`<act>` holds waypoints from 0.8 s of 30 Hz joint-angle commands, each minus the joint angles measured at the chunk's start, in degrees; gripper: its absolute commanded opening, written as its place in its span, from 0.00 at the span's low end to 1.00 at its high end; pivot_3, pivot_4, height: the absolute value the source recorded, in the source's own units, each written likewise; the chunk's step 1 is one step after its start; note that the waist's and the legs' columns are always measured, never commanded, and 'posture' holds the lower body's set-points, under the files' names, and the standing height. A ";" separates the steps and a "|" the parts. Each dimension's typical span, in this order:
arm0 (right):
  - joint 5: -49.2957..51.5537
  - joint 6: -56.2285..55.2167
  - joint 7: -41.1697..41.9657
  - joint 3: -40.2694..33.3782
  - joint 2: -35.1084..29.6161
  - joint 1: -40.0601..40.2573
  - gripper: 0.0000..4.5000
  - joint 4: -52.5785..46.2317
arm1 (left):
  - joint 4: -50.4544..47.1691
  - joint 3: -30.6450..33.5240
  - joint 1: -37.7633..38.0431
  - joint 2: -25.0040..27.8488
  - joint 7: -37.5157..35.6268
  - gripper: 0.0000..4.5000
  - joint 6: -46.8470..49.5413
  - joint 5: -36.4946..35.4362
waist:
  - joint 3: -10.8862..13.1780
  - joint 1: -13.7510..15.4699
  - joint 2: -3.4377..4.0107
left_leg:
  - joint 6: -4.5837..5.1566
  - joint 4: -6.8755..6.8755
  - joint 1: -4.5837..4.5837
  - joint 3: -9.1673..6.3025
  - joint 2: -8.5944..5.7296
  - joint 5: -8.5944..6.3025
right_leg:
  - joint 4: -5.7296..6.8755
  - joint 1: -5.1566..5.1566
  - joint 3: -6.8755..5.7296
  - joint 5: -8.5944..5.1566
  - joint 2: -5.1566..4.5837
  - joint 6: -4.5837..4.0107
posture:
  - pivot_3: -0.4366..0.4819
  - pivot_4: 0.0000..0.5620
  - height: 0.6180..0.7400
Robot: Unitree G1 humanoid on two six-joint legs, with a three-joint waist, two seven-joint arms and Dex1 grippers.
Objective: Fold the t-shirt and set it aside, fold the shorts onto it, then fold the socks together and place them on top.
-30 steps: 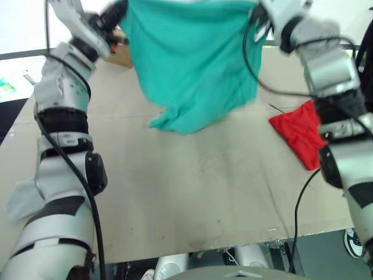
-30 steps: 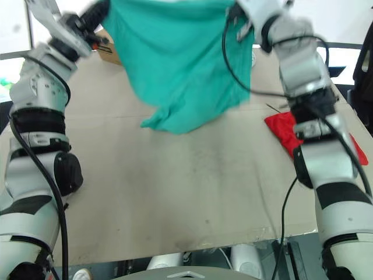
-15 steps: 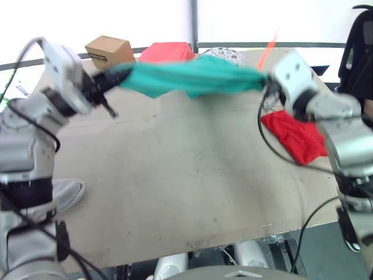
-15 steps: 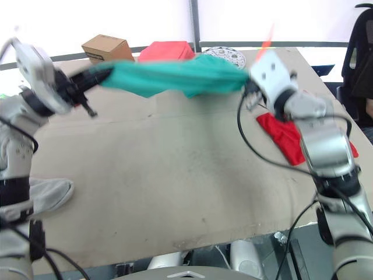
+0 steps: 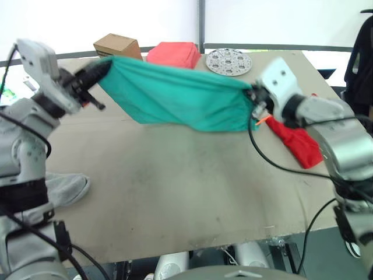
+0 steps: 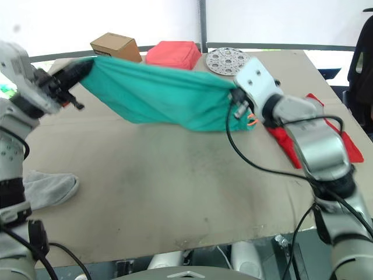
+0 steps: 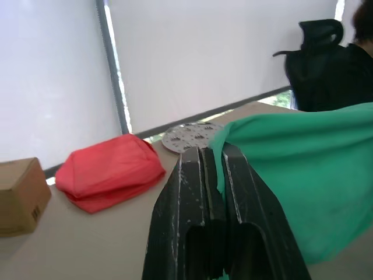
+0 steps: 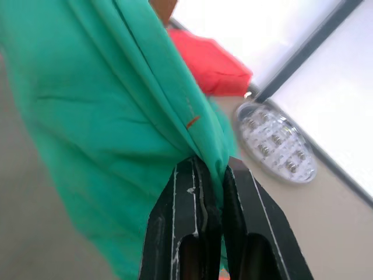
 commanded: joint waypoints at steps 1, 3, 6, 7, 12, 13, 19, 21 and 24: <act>-6.21 -14.02 -12.98 -6.53 3.17 -12.63 0.01 16.14 | 11.41 6.02 -10.38 4.01 13.09 0.00 -13.93 9.52 | 0.08 -0.43 -0.01 | -0.02 0.00 -0.04 0.01 -0.03 0.02 | -0.02 -0.06 0.01 0.07 0.03 -0.09 | 0.48 0.27 1.00; -4.46 -18.14 -12.62 -8.22 3.85 -14.73 0.01 17.90 | 12.33 6.31 -10.88 5.87 12.33 0.00 -19.05 11.83 | -0.09 -0.58 -0.19 | -0.20 -0.02 -0.04 -0.01 -0.06 0.12 | 0.03 -0.11 0.05 0.09 -0.02 -0.11 | 0.48 0.27 1.00; 0.15 -15.41 -6.09 -8.51 1.70 -8.52 0.01 10.86 | 7.90 9.54 -2.83 7.62 6.40 0.00 -18.05 8.56 | -0.39 -0.56 -0.15 | -0.36 -0.30 -0.05 -0.05 -0.03 0.13 | 0.08 -0.12 -0.06 0.08 -0.12 -0.09 | 0.48 0.27 1.00; 0.92 -13.92 -3.51 -7.55 -0.02 -4.57 0.01 7.11 | 3.63 10.69 2.57 7.43 2.42 0.00 -14.74 5.19 | -0.49 -0.56 -0.12 | -0.37 -0.33 -0.06 -0.08 0.03 0.05 | 0.09 -0.12 -0.13 0.08 -0.17 -0.09 | 0.48 0.27 1.00; 7.56 -0.77 4.50 -5.35 -7.71 14.84 0.01 -12.68 | -21.43 16.87 38.45 5.20 -13.19 0.00 7.24 -12.70 | -0.30 -1.08 0.13 | 0.20 -0.24 -0.31 0.22 -0.06 -0.36 | 0.02 -0.21 -0.18 0.07 -0.73 -0.10 | 0.48 0.27 1.00; 8.15 0.38 5.75 -4.72 -9.22 17.36 0.01 -15.18 | -24.71 17.62 44.50 4.85 -15.24 0.00 9.84 -14.43 | -0.26 -1.36 0.08 | 0.25 -0.17 -0.42 0.36 -0.07 -0.38 | -0.07 -0.30 -0.18 0.06 -0.81 -0.10 | 0.48 0.27 1.00; 12.75 7.61 12.01 -3.47 -17.58 27.27 0.01 -23.34 | -29.88 18.84 68.96 5.93 -30.51 0.00 10.83 -10.43 | 0.01 -0.59 0.36 | 0.66 -0.02 0.57 0.95 0.17 -0.64 | -0.30 0.21 -0.29 -0.30 -1.11 -0.07 | 0.48 0.27 1.00; 15.46 9.56 15.16 -3.75 -20.91 30.17 0.01 -25.92 | -28.41 19.30 72.91 7.52 -34.80 0.00 10.23 -8.82 | -0.08 -0.36 0.37 | 0.58 -0.05 0.77 1.07 0.26 -0.68 | -0.31 0.32 -0.39 -0.38 -1.20 0.02 | 0.48 0.27 1.00; 19.86 11.75 20.02 -3.75 -26.18 35.35 0.01 -30.79 | -26.99 20.08 76.04 10.45 -41.10 0.00 10.67 -7.81 | -0.18 -0.32 0.04 | 0.64 0.06 0.73 1.13 0.41 -0.65 | -0.31 0.27 -0.56 -0.37 -1.18 0.01 | 0.48 0.27 1.00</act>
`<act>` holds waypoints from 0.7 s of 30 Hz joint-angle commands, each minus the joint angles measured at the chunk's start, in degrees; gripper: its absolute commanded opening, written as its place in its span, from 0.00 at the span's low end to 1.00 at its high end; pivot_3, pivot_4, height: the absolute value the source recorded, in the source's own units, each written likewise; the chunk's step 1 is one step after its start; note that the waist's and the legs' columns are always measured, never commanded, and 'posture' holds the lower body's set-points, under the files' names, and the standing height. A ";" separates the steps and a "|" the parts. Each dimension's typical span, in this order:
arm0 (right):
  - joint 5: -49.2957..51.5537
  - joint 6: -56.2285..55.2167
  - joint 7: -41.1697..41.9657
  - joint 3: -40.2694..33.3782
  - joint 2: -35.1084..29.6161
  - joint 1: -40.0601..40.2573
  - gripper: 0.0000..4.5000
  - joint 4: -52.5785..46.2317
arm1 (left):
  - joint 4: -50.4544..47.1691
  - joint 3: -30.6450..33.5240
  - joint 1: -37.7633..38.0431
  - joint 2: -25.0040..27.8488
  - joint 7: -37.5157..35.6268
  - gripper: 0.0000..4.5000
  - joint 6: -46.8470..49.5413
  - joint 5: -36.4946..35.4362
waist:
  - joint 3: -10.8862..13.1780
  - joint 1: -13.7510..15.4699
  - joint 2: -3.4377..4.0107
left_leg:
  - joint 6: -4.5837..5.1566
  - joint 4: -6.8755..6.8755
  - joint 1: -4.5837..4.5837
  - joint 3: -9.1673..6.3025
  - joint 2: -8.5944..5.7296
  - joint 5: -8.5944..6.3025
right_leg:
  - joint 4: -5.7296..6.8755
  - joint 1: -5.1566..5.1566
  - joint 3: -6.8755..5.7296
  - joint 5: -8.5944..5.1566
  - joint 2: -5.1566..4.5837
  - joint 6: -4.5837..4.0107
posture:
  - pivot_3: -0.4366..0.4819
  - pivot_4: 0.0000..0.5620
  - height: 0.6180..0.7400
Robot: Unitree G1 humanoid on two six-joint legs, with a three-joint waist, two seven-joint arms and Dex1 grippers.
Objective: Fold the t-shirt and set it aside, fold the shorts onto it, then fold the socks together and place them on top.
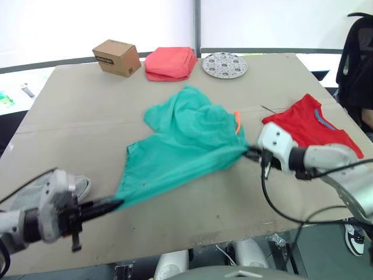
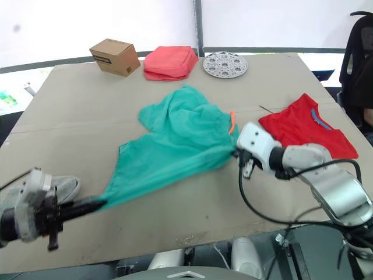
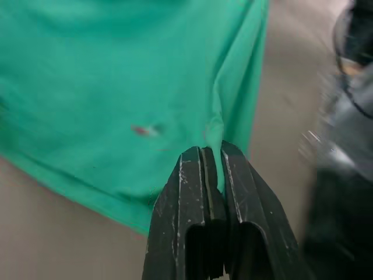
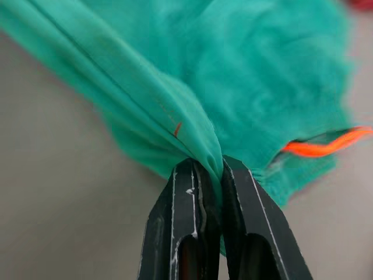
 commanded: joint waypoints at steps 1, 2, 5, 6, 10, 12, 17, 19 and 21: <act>3.17 3.04 4.48 -2.70 -6.79 4.94 0.01 -5.00 | 1.96 4.64 4.94 4.75 -8.52 0.00 2.15 1.92 | -0.08 0.01 -0.19 | 0.00 0.00 -0.01 0.00 0.01 0.00 | 0.00 0.00 -0.02 0.00 0.00 0.00 | 0.48 0.27 1.00; 4.00 3.27 4.89 -2.68 -7.74 6.15 0.01 -6.01 | 1.72 5.38 6.09 5.59 -10.44 0.00 3.57 1.21 | -0.07 -0.02 -0.18 | -0.05 0.00 -0.06 0.05 0.01 -0.03 | 0.00 -0.05 -0.10 0.15 -0.04 -0.26 | 0.48 0.27 1.00; 11.00 7.69 4.19 -5.45 -5.46 6.55 0.01 -8.18 | 2.00 7.68 6.35 7.00 -13.24 0.00 7.15 -1.32 | -0.05 -0.10 -0.14 | -0.13 -0.03 -0.09 0.10 0.02 -0.09 | 0.01 -0.12 -0.11 0.08 0.04 -0.34 | 0.48 0.27 1.00; 12.57 8.59 3.71 -6.17 -4.61 6.40 0.01 -8.75 | 2.91 7.54 3.80 6.85 -11.88 0.00 6.70 -1.47 | -0.03 0.02 -0.12 | -0.13 -0.03 -0.10 0.09 0.05 -0.10 | 0.00 -0.12 -0.13 0.07 0.04 -0.35 | 0.48 0.27 1.00; 12.65 9.30 1.53 -6.88 -4.59 6.31 0.01 -8.35 | 5.95 4.66 -7.86 6.46 -6.22 0.00 8.52 -3.22 | 0.12 1.27 0.19 | -0.10 -0.05 -0.08 0.01 0.04 -0.12 | 0.01 -0.10 -0.29 0.04 0.10 -0.32 | 0.48 0.27 1.00; 14.83 9.89 2.80 -9.38 -5.95 8.30 0.01 -8.31 | 5.42 1.86 -12.31 7.33 -5.12 0.00 12.00 -5.27 | 0.08 1.66 0.12 | -0.10 -0.02 -0.11 -0.03 0.01 -0.11 | 0.02 -0.08 -0.36 -0.05 0.09 -0.16 | 0.48 0.27 1.00; 23.71 12.40 5.50 -18.39 -8.26 14.11 0.01 -10.41 | 4.26 -3.77 -9.56 11.87 -12.08 0.00 12.75 -0.98 | 0.01 1.73 -0.12 | -0.09 0.05 -0.19 0.10 -0.02 -0.12 | -0.01 -0.10 -0.30 0.06 0.07 -0.34 | 0.48 0.27 1.00; 24.53 11.59 5.95 -20.19 -9.27 16.45 0.01 -10.58 | 5.12 -5.89 -6.18 13.64 -15.87 0.00 8.76 3.30 | 0.02 1.56 -0.09 | -0.09 -0.01 -0.16 0.11 -0.02 -0.12 | 0.00 -0.10 -0.30 0.06 0.07 -0.34 | 0.48 0.27 1.00; 24.56 10.38 5.84 -21.07 -9.89 18.18 0.01 -10.47 | 6.23 -6.79 -6.72 14.14 -16.97 0.00 8.75 3.22 | 0.04 1.62 -0.04 | -0.09 -0.05 -0.12 0.10 0.00 -0.12 | -0.01 -0.10 -0.32 0.05 0.06 -0.35 | 0.48 0.27 1.00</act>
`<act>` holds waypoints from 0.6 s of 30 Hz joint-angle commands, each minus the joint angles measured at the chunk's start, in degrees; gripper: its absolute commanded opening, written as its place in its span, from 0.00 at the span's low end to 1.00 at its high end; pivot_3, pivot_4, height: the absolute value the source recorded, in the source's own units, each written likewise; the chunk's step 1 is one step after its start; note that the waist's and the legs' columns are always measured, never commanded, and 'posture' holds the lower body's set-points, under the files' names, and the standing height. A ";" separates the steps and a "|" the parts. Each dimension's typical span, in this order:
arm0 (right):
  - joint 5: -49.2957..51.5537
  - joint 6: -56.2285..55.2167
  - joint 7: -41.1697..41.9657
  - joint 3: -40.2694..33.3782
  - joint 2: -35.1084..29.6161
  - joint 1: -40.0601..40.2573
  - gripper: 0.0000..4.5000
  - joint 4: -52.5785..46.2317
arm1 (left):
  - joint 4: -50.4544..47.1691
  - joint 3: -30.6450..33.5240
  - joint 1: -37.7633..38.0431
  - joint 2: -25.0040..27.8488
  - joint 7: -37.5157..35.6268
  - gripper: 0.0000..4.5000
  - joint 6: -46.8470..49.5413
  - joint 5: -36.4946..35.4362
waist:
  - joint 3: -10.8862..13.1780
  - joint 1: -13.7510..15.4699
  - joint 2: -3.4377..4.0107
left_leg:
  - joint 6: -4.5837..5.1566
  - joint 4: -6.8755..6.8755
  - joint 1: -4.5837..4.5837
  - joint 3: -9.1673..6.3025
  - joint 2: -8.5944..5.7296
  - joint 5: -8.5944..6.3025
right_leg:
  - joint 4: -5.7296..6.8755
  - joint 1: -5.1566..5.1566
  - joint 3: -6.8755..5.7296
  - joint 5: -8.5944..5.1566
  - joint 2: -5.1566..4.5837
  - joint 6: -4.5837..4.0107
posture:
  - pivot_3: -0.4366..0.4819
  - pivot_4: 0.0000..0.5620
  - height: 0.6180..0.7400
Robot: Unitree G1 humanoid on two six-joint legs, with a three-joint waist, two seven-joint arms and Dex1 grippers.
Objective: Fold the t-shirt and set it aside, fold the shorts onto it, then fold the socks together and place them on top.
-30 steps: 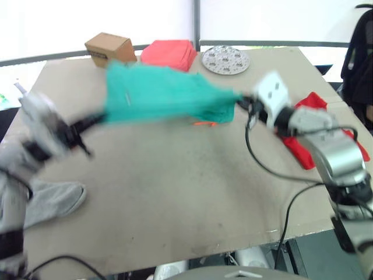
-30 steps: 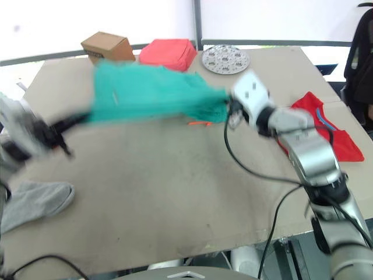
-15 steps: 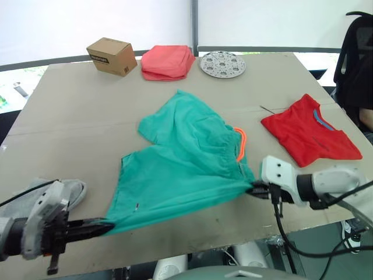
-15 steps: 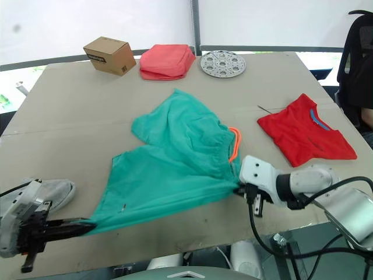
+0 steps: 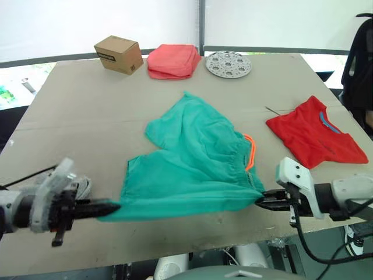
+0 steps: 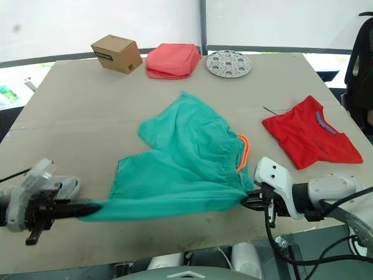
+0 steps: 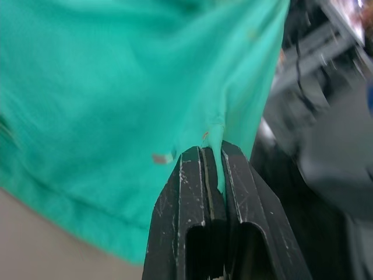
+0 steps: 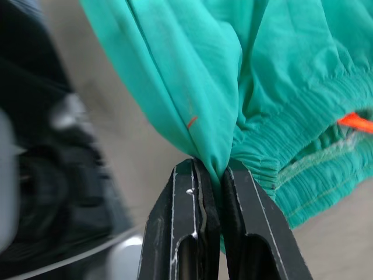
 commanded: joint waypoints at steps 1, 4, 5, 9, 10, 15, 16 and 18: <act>0.61 -1.07 -0.32 -3.42 -1.04 1.21 0.01 -0.04 | 2.34 -0.46 -2.60 0.64 -1.30 0.00 -0.99 0.95 | 0.03 0.08 0.05 | 0.00 0.00 0.00 0.00 0.01 0.00 | 0.00 0.00 0.00 0.00 -0.01 0.00 | 0.48 0.27 1.00; 1.21 -2.01 -2.03 -5.16 0.58 0.94 0.01 1.95 | 4.50 -2.72 -12.68 -0.74 2.75 0.00 2.91 -3.58 | 0.14 0.87 0.20 | 0.00 0.04 -0.01 -0.11 0.03 0.00 | 0.01 0.00 -0.09 -0.12 -0.04 0.20 | 0.48 0.27 1.00; 1.75 -2.40 -2.30 -5.96 1.11 0.72 0.01 2.74 | 4.89 -3.82 -16.33 -1.33 4.25 0.00 4.23 -4.63 | 0.11 0.97 0.15 | 0.01 0.06 -0.04 -0.15 0.04 0.00 | 0.01 0.00 -0.17 -0.14 -0.02 0.24 | 0.48 0.27 1.00; 0.02 -2.23 -8.86 -6.26 4.72 -4.35 0.01 8.53 | 8.71 -11.38 -35.63 -6.97 12.08 0.00 3.80 -2.95 | 0.05 0.98 0.03 | 0.02 0.33 -0.23 -0.19 0.00 0.01 | 0.03 0.03 -0.22 -0.12 0.02 0.28 | 0.48 0.27 1.00; -0.49 -1.10 -10.55 -5.84 5.11 -5.79 0.01 10.15 | 10.42 -14.28 -40.32 -8.50 13.98 0.00 2.18 -0.07 | -0.01 0.80 -0.07 | 0.03 0.37 -0.29 -0.19 -0.03 0.02 | 0.04 0.01 -0.22 -0.08 0.03 0.22 | 0.48 0.27 1.00; -1.62 5.49 -18.45 -3.74 7.66 -13.01 0.01 16.00 | 24.84 -26.55 -65.37 -22.14 28.57 0.00 -12.66 17.04 | -0.09 0.81 -0.12 | 0.03 0.46 -0.50 -0.20 -0.30 0.03 | 0.20 -0.02 -0.22 0.18 0.13 0.23 | 0.48 0.27 1.00; -1.24 6.70 -19.79 -3.58 8.66 -14.56 0.01 16.61 | 27.54 -27.79 -69.23 -24.73 30.53 0.00 -15.91 19.18 | -0.09 0.97 -0.13 | 0.03 0.47 -0.42 -0.22 -0.28 0.03 | 0.24 0.03 -0.20 0.19 0.14 0.24 | 0.48 0.27 1.00; -1.73 8.37 -22.11 -2.41 10.41 -17.62 0.01 17.76 | 35.29 -29.30 -76.95 -29.86 36.87 0.00 -23.13 24.50 | -0.04 0.97 -0.18 | 0.03 0.68 -0.79 -0.25 -0.29 0.03 | 0.22 -0.04 -0.40 0.20 0.27 0.25 | 0.48 0.27 1.00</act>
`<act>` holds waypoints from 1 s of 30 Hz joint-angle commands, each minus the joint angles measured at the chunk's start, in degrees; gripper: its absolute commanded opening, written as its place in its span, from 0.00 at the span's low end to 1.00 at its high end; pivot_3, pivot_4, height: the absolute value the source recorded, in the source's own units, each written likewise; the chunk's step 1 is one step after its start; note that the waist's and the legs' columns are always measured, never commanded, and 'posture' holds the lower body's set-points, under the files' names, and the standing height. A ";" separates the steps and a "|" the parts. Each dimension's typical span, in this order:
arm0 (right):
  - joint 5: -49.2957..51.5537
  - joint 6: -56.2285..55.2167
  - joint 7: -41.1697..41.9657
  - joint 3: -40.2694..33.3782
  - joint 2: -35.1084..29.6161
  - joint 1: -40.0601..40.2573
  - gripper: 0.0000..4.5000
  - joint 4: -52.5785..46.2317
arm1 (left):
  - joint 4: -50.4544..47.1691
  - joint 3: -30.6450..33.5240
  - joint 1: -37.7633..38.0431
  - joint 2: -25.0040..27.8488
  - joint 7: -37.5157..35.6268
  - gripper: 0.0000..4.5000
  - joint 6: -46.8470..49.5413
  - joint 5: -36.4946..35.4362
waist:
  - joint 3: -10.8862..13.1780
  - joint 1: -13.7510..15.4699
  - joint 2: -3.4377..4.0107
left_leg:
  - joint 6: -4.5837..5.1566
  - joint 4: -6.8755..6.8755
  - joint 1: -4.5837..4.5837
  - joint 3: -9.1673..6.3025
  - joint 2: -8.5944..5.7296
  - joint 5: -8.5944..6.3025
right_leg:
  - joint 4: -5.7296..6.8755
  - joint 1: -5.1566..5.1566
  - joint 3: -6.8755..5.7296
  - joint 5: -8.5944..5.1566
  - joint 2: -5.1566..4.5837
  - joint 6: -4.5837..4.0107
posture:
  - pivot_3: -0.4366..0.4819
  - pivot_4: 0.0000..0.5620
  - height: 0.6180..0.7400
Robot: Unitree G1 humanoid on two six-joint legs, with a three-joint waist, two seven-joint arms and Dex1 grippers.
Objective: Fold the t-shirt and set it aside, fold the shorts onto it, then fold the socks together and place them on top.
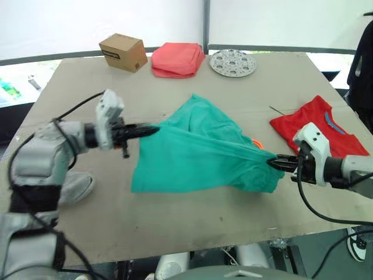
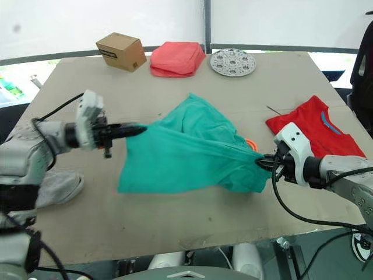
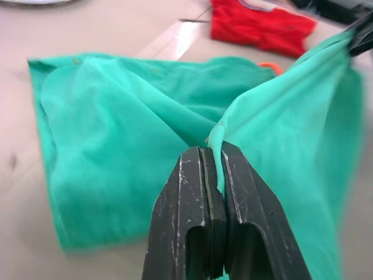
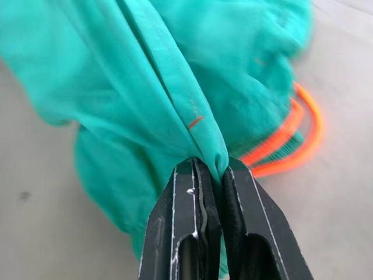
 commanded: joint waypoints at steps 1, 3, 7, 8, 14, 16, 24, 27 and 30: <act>-1.13 3.42 -5.19 0.47 2.45 -5.12 0.01 1.91 | 12.02 -1.56 -12.18 -6.07 10.37 0.00 -14.48 9.65 | -0.01 -0.02 -0.02 | 0.00 0.10 0.01 -0.02 0.00 0.00 | 0.06 0.04 -0.01 0.00 0.00 0.01 | 0.48 0.27 1.00; -2.23 4.55 -7.35 1.15 4.42 -7.81 0.01 4.00 | 18.63 -3.84 -16.62 -8.52 12.24 0.00 -21.18 14.06 | -0.02 -0.45 0.00 | 0.00 0.10 0.04 0.02 -0.01 0.00 | 0.02 0.05 0.07 0.02 -0.01 0.03 | 0.48 0.27 1.00; -4.56 5.69 -10.62 2.05 7.72 -11.86 0.01 7.92 | 34.12 -6.91 -24.61 -13.49 16.52 0.00 -33.00 20.90 | -0.02 -0.53 0.03 | 0.04 0.06 0.16 0.13 -0.02 -0.03 | 0.05 0.05 0.18 0.02 0.02 0.06 | 0.48 0.27 1.00; -5.35 5.58 -11.05 2.46 8.00 -12.50 0.01 8.63 | 37.48 -7.52 -25.90 -14.60 16.54 0.00 -33.77 21.82 | -0.02 -0.45 0.04 | 0.04 0.05 0.13 0.13 -0.02 -0.02 | 0.05 0.04 0.17 0.04 0.03 0.10 | 0.48 0.27 1.00; -8.91 4.87 -13.24 4.55 11.04 -15.78 0.01 12.59 | 51.27 -9.67 -28.56 -18.64 19.70 0.00 -38.66 27.36 | -0.02 -0.65 0.05 | 0.06 0.05 0.08 0.13 -0.01 -0.04 | 0.08 0.01 0.14 0.05 0.04 0.14 | 0.48 0.27 1.00; -9.98 4.84 -14.51 4.59 13.22 -16.53 0.01 14.02 | 54.41 -8.89 -28.99 -20.48 22.58 0.00 -41.68 28.06 | -0.02 -0.58 0.04 | 0.06 0.07 0.07 0.10 -0.01 -0.04 | 0.10 0.01 0.13 0.07 0.04 0.16 | 0.48 0.27 1.00; -14.69 3.76 -14.58 5.54 8.67 -12.88 0.39 7.35 | 56.72 0.99 -28.60 -21.42 21.13 0.40 -37.08 20.04 | 0.00 -0.18 0.06 | 0.07 0.11 -0.02 0.06 -0.03 -0.04 | 0.10 0.00 0.07 0.11 -0.01 0.23 | 0.48 0.27 1.00; -13.07 5.58 -12.09 3.74 3.93 -11.64 0.60 1.18 | 47.77 5.97 -25.79 -19.09 15.21 0.59 -27.49 13.34 | 0.03 -0.77 0.13 | 0.06 0.10 -0.04 0.03 -0.01 -0.04 | 0.10 -0.03 0.05 0.11 -0.01 0.23 | 0.48 0.27 1.00; -10.09 4.96 -10.14 1.97 4.79 -12.11 0.60 -4.05 | 27.37 5.76 -16.51 -17.36 10.73 0.59 -15.09 8.15 | -0.03 -2.13 0.21 | 0.06 0.05 0.07 -0.21 0.07 -0.04 | 0.13 0.00 0.10 0.11 0.00 0.23 | 0.48 0.27 1.00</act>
